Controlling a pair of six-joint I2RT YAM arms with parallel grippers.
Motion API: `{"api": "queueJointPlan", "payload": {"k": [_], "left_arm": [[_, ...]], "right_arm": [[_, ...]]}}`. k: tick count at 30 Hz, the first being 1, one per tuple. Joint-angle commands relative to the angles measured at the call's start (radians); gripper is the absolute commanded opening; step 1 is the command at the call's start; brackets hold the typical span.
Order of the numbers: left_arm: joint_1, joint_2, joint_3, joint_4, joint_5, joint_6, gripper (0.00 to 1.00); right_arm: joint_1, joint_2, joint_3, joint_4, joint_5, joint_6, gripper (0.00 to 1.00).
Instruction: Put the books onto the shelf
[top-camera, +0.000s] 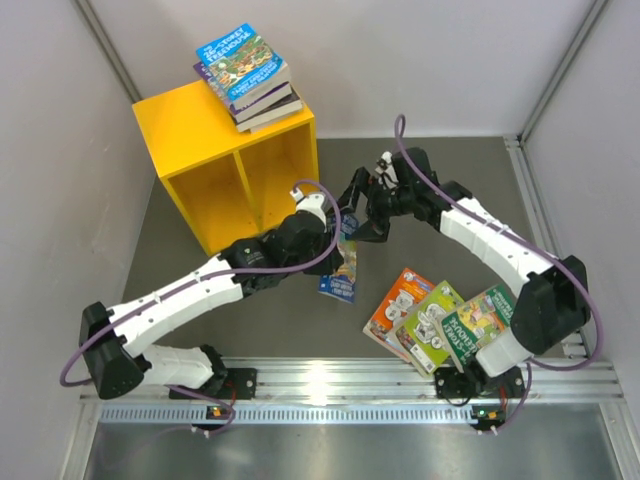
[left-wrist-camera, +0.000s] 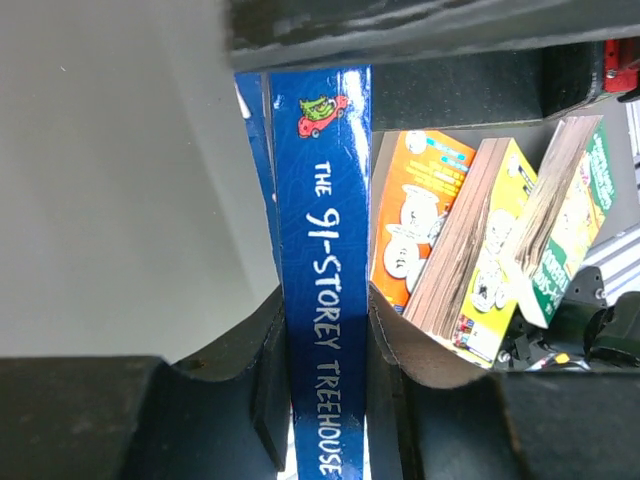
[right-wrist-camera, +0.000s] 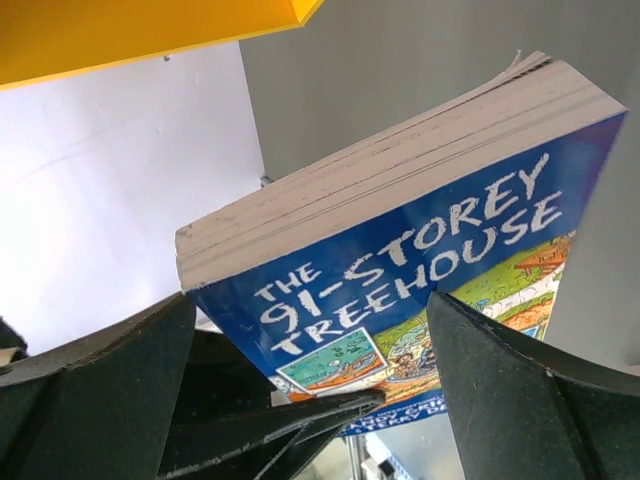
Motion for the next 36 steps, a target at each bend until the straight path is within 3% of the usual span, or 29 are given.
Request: {"api": "queueJointPlan", "payload": {"k": [1, 4, 7, 9, 10, 13, 14, 17, 19, 20, 22, 23, 24, 25, 36], "left_arm": [[-0.017, 0.017, 0.071, 0.132, 0.112, 0.027, 0.0], [-0.019, 0.065, 0.121, 0.132, 0.15, 0.041, 0.0], [-0.019, 0.111, 0.166, 0.137, 0.172, 0.042, 0.0], [-0.019, 0.133, 0.187, 0.143, 0.21, 0.041, 0.0], [-0.019, 0.136, 0.191, 0.146, 0.215, 0.038, 0.0], [-0.019, 0.137, 0.195, 0.152, 0.222, 0.029, 0.0], [-0.019, 0.131, 0.191, 0.154, 0.219, 0.026, 0.0], [-0.019, 0.125, 0.177, 0.155, 0.213, 0.018, 0.0], [-0.019, 0.126, 0.174, 0.151, 0.209, 0.015, 0.06], [-0.019, 0.131, 0.174, 0.146, 0.209, 0.013, 0.2], [-0.019, 0.128, 0.177, 0.14, 0.213, 0.01, 0.39], [-0.019, 0.122, 0.18, 0.137, 0.212, 0.01, 0.56], [-0.019, 0.114, 0.18, 0.134, 0.207, 0.01, 0.82], [-0.019, 0.105, 0.178, 0.131, 0.203, 0.013, 0.99], [0.046, -0.079, 0.192, 0.0, 0.115, 0.019, 0.99]], "right_arm": [[0.051, 0.043, 0.101, 0.049, 0.059, -0.017, 0.96], [0.12, 0.095, 0.172, -0.097, 0.11, -0.075, 0.95], [0.181, 0.126, 0.192, -0.136, 0.139, -0.077, 0.9], [0.197, 0.143, 0.195, -0.15, 0.148, -0.08, 0.78], [0.201, 0.149, 0.198, -0.156, 0.158, -0.081, 0.72], [0.209, 0.167, 0.216, -0.182, 0.171, -0.091, 0.41], [0.209, 0.17, 0.218, -0.185, 0.176, -0.092, 0.25], [0.209, 0.173, 0.227, -0.196, 0.181, -0.095, 0.0], [0.207, 0.173, 0.232, -0.197, 0.184, -0.1, 0.0], [0.209, 0.172, 0.235, -0.199, 0.184, -0.101, 0.0], [0.206, 0.169, 0.241, -0.2, 0.185, -0.114, 0.0], [0.203, 0.166, 0.241, -0.199, 0.187, -0.118, 0.0], [0.198, 0.161, 0.241, -0.199, 0.187, -0.127, 0.0], [0.188, 0.158, 0.238, -0.199, 0.182, -0.134, 0.0], [-0.013, -0.034, 0.116, -0.168, 0.087, -0.206, 0.0]]}}
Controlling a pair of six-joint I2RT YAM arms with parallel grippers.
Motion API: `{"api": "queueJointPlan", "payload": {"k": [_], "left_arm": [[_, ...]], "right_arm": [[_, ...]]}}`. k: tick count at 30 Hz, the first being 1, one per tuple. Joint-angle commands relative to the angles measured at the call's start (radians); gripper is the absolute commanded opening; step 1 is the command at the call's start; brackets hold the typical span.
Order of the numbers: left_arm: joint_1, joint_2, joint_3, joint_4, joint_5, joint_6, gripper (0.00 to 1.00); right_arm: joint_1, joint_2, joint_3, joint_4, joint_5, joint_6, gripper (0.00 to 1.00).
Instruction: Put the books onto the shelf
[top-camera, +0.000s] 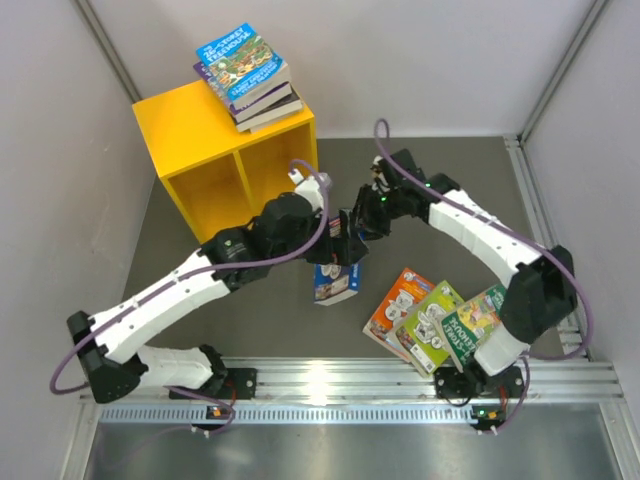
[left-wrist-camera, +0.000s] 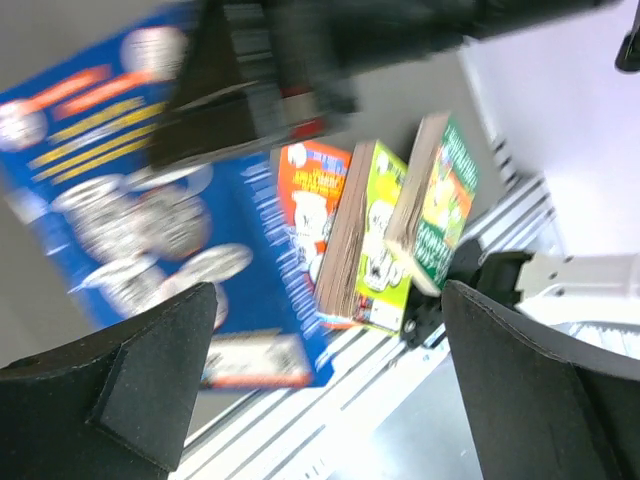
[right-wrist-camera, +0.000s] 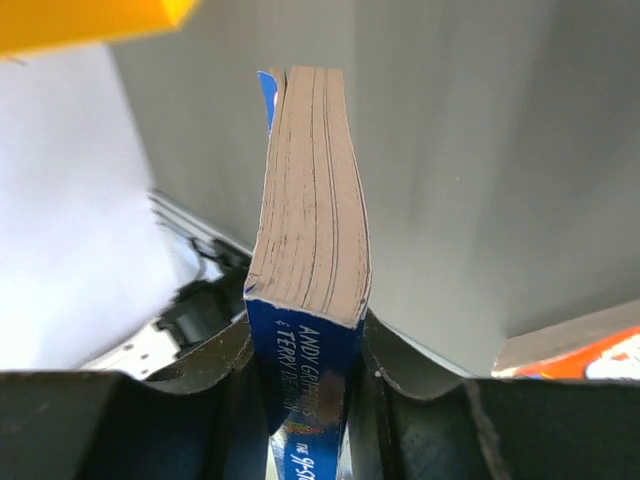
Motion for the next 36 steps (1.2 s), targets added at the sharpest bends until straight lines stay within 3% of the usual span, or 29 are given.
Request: {"api": "queueJointPlan", "payload": {"k": [1, 4, 7, 10, 18, 24, 25, 27, 28, 29, 30, 32, 33, 34, 35, 36], "left_arm": [[0.08, -0.101, 0.019, 0.021, -0.039, -0.002, 0.99], [0.2, -0.129, -0.007, -0.015, -0.005, 0.009, 0.99], [0.335, -0.141, -0.062, 0.023, 0.183, -0.006, 0.99], [0.403, -0.127, -0.145, 0.152, 0.355, -0.063, 0.99], [0.414, -0.073, -0.33, 0.637, 0.576, -0.322, 0.99], [0.414, -0.02, -0.373, 0.919, 0.711, -0.463, 0.99], [0.414, -0.009, -0.374, 0.941, 0.725, -0.473, 0.95], [0.416, 0.003, -0.371, 0.952, 0.751, -0.481, 0.72], [0.416, 0.012, -0.37, 0.95, 0.759, -0.481, 0.36], [0.416, 0.016, -0.368, 0.944, 0.759, -0.479, 0.13], [0.416, 0.016, -0.365, 0.921, 0.751, -0.473, 0.0], [0.416, 0.006, -0.363, 0.906, 0.737, -0.464, 0.0], [0.416, -0.003, -0.36, 0.894, 0.705, -0.441, 0.0], [0.416, -0.019, -0.348, 0.836, 0.682, -0.424, 0.0], [0.416, -0.027, -0.339, 0.806, 0.658, -0.406, 0.0], [0.416, -0.035, -0.33, 0.776, 0.616, -0.37, 0.0]], "right_arm": [[-0.121, -0.163, -0.032, 0.096, -0.147, -0.012, 0.0], [-0.218, -0.254, -0.102, 0.18, -0.27, 0.015, 0.0], [-0.283, -0.334, -0.173, 0.348, -0.4, 0.104, 0.0], [-0.293, -0.386, -0.231, 0.491, -0.482, 0.244, 0.0], [-0.295, -0.441, -0.422, 1.046, -0.531, 0.653, 0.0], [-0.294, -0.431, -0.495, 1.205, -0.524, 0.764, 0.0], [-0.294, -0.426, -0.5, 1.228, -0.522, 0.77, 0.0], [-0.294, -0.421, -0.511, 1.262, -0.519, 0.795, 0.0], [-0.295, -0.415, -0.515, 1.313, -0.514, 0.808, 0.0], [-0.295, -0.412, -0.521, 1.34, -0.511, 0.839, 0.0], [-0.297, -0.408, -0.532, 1.363, -0.508, 0.853, 0.0], [-0.297, -0.398, -0.535, 1.407, -0.508, 0.873, 0.0], [-0.298, -0.397, -0.532, 1.403, -0.513, 0.87, 0.06], [-0.298, -0.398, -0.529, 1.388, -0.519, 0.858, 0.18], [-0.298, -0.406, -0.526, 1.336, -0.519, 0.826, 0.42], [-0.297, -0.412, -0.52, 1.304, -0.519, 0.804, 0.55]]}}
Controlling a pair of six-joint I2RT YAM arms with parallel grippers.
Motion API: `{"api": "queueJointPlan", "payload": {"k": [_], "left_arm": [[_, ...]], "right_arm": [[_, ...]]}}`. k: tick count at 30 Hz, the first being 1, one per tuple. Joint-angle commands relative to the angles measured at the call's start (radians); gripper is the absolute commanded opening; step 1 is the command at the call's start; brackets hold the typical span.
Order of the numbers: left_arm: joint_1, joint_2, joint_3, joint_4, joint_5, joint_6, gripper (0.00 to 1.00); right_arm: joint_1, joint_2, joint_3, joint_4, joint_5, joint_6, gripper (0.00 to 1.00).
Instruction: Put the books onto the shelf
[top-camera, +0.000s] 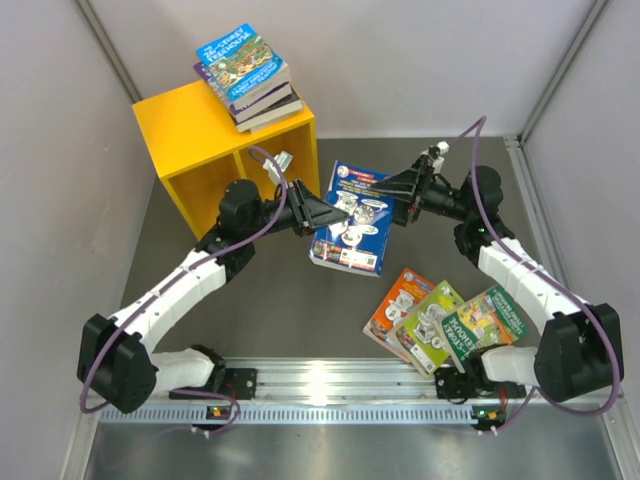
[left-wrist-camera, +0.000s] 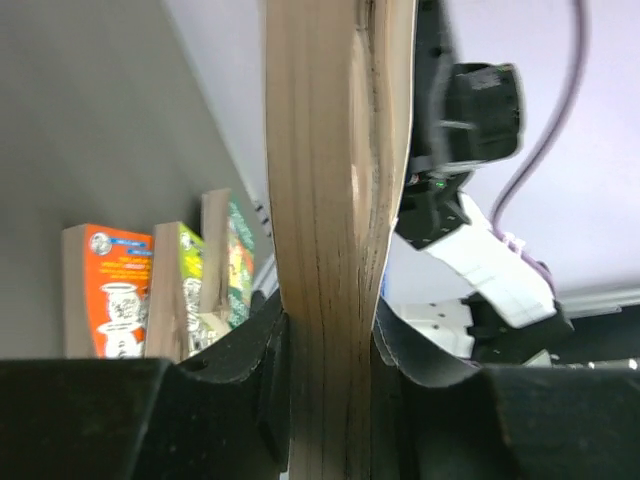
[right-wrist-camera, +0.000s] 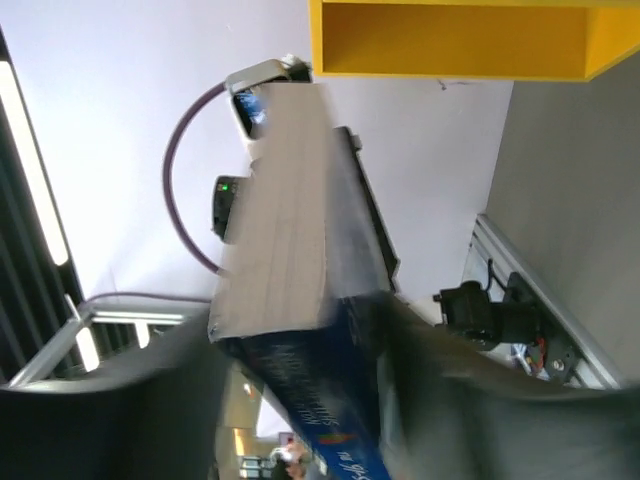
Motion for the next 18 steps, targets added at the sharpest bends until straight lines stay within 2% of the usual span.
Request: {"api": "queueJointPlan", "payload": {"k": [1, 2, 5, 10, 16, 18], "left_arm": [[-0.007, -0.028, 0.047, -0.134, -0.089, 0.112, 0.0], [-0.007, -0.031, 0.058, -0.163, -0.106, 0.126, 0.0], [-0.007, -0.038, 0.091, -0.245, -0.174, 0.17, 0.0], [-0.007, -0.055, 0.1, -0.286, -0.263, 0.189, 0.0], [-0.007, -0.065, 0.103, -0.338, -0.321, 0.189, 0.0], [-0.008, -0.062, 0.101, -0.337, -0.321, 0.181, 0.0]], "right_arm": [[0.006, -0.047, 0.047, 0.064, -0.018, 0.006, 0.68], [0.005, -0.054, 0.049, 0.012, -0.017, -0.007, 0.69], [0.006, -0.077, 0.032, -0.002, -0.007, -0.013, 0.69], [0.017, -0.1, 0.017, -0.025, -0.006, -0.024, 0.52], [0.037, -0.113, 0.038, -0.137, 0.005, -0.102, 0.4], [0.046, -0.105, 0.046, -0.14, 0.006, -0.113, 0.38]]}}
